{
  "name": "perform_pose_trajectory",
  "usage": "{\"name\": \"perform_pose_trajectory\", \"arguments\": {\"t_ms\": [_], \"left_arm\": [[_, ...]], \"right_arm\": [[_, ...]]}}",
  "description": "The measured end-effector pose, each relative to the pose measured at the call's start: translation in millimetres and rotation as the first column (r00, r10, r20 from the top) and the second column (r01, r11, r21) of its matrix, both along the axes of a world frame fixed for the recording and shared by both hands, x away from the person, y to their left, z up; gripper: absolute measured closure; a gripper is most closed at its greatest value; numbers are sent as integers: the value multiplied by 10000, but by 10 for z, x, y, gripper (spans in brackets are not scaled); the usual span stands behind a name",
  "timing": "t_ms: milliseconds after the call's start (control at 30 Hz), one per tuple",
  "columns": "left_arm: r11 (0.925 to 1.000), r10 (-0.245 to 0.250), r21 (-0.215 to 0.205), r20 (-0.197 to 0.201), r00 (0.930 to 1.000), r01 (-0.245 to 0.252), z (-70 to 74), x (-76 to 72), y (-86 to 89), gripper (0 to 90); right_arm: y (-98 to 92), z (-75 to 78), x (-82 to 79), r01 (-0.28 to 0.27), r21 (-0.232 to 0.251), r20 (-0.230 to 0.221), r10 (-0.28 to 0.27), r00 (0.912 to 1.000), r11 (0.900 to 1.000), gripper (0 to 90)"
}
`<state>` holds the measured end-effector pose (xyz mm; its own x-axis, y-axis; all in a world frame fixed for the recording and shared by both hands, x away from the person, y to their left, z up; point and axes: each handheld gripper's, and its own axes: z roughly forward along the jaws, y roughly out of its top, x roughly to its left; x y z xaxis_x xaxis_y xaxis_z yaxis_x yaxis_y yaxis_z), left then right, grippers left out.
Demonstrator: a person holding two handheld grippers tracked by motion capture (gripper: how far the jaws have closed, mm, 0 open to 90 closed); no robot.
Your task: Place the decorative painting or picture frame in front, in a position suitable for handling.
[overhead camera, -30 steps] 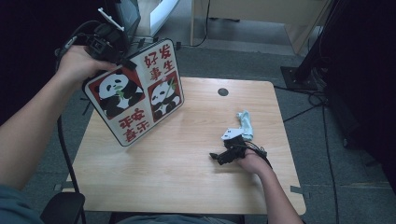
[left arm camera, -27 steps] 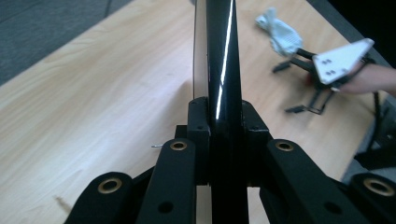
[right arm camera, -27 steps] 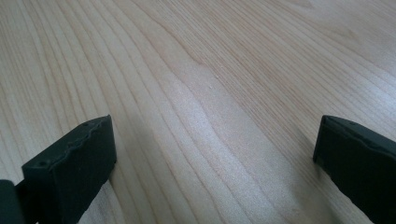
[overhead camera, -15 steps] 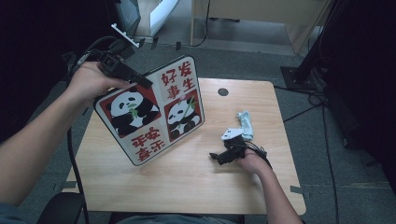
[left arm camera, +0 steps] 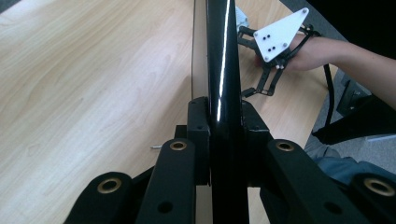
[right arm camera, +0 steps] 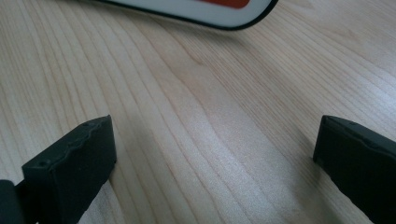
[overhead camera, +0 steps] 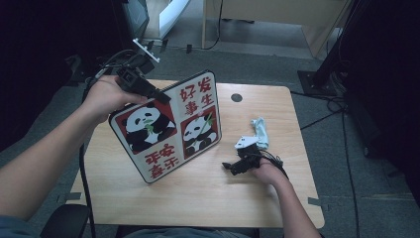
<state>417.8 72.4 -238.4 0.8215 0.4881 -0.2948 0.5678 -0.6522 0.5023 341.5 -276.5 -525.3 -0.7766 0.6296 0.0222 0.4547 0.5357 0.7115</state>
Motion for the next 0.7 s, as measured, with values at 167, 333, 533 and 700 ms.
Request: {"name": "perform_pose_trajectory", "arguments": {"t_ms": [167,333,533,700], "left_arm": [[9998,-92,-152,-147,9999,90,-27,-77,-53,795],[9998,45,-215,-360,9993,-53,-59,-113,-68,796],[9997,183,-129,-320,9993,-187,-57,-119,-68,794],[9998,185,39,-287,9994,-184,-54,-119,-97,792]], "right_arm": [[0,0,0,-1,-7,6,1,10000,10000,0],[1,0,-1,7,-6,2,-7,10000,10000,0],[1,0,-1,5,-12,12,-5,10000,10000,0],[2,0,-2,2,-11,11,-2,10000,10000,0]]}}
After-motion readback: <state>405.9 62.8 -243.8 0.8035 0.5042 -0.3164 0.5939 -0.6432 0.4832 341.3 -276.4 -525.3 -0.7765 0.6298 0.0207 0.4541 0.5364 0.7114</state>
